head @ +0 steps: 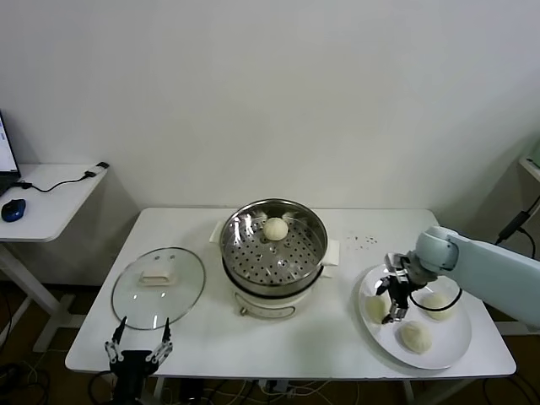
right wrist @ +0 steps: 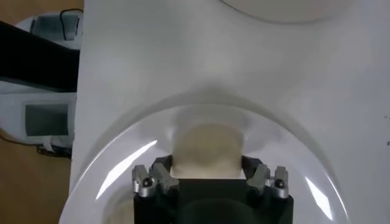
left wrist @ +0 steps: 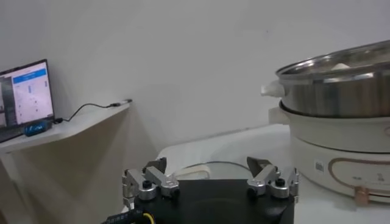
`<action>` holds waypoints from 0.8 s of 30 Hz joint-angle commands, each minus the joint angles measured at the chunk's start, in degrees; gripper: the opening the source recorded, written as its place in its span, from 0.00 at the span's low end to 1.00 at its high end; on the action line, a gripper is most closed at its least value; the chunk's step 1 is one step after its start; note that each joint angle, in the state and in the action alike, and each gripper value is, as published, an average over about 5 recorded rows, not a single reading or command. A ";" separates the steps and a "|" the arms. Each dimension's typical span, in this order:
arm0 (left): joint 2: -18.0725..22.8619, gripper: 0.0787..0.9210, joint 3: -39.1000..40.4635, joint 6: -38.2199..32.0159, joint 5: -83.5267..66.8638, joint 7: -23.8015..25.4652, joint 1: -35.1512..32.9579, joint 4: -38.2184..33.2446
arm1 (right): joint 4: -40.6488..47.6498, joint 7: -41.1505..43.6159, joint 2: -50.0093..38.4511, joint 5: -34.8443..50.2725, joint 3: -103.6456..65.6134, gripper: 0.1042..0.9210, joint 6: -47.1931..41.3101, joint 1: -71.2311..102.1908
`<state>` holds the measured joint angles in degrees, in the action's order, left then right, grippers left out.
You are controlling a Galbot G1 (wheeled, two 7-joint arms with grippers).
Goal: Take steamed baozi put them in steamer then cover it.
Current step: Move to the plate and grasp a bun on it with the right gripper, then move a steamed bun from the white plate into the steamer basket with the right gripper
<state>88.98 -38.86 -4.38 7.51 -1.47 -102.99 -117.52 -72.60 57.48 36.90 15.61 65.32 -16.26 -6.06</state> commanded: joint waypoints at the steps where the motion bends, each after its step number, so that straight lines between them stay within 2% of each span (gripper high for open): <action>1: 0.00 0.88 0.01 -0.02 0.01 0.00 -0.02 0.05 | 0.38 0.09 0.21 0.44 -0.21 0.74 -0.04 -0.11; 5: 0.03 0.88 0.17 0.04 -0.09 -0.02 0.23 0.34 | -0.73 0.16 -1.35 3.04 2.21 0.72 0.33 -5.73; 12: 0.25 0.88 1.13 -0.12 0.04 0.04 0.43 1.20 | -0.61 2.44 -1.53 13.45 19.38 0.71 3.06 -30.96; 17: 0.04 0.88 1.55 -0.10 -0.13 0.08 0.90 1.86 | 2.58 4.23 4.96 22.48 32.20 0.71 4.92 -47.68; 24: -0.30 0.88 2.52 0.19 -0.20 0.18 2.12 1.66 | 6.87 4.50 18.86 33.45 34.71 0.71 3.21 -53.14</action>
<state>88.76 -36.63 -4.27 7.38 -1.31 -101.38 -116.07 -68.49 60.95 46.48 38.30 91.20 -13.32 -45.48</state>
